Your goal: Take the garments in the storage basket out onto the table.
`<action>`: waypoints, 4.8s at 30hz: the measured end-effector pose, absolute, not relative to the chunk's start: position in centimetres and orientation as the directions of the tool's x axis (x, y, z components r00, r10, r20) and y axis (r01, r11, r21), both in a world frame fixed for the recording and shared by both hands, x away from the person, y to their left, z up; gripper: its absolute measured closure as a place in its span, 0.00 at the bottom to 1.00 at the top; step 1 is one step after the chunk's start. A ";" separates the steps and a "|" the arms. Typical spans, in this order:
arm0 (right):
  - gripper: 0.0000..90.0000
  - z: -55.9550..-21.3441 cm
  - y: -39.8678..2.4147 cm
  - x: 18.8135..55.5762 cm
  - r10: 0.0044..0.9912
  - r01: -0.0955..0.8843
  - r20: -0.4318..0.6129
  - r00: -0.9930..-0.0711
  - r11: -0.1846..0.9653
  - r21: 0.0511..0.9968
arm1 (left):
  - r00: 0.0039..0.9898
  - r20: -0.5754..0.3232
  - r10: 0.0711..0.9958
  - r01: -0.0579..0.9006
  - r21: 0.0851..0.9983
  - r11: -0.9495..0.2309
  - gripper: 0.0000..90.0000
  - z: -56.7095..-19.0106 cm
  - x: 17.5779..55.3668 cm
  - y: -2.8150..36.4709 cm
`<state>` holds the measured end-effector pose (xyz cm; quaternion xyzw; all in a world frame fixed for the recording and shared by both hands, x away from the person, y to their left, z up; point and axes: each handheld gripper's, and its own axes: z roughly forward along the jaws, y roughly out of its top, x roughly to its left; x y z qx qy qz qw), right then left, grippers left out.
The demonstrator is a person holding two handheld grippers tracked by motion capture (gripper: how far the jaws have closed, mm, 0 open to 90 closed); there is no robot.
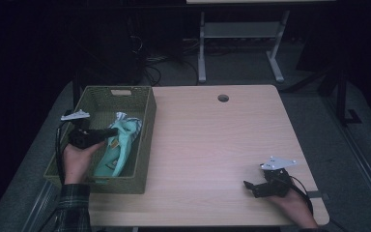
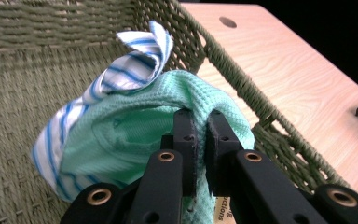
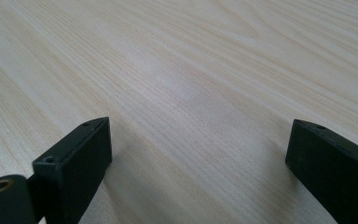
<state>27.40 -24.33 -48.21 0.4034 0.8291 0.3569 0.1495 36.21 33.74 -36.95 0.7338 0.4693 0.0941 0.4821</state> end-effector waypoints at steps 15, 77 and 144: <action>0.07 -48.2 -24.3 27.4 0.776 0.562 0.041 -0.630 0.419 0.713 | 0.565 -0.303 0.767 0.543 0.837 -0.068 0.93 -34.5 35.6 34.2; 0.07 -48.2 -24.3 27.4 0.776 0.561 0.041 -0.629 0.417 0.715 | 0.787 -0.154 0.597 0.300 0.942 -0.153 0.94 -22.4 36.2 23.5; 0.07 -48.2 -24.3 27.4 0.775 0.561 0.040 -0.631 0.419 0.714 | 0.891 -0.163 0.423 0.394 0.740 -0.545 0.94 -38.8 37.8 3.1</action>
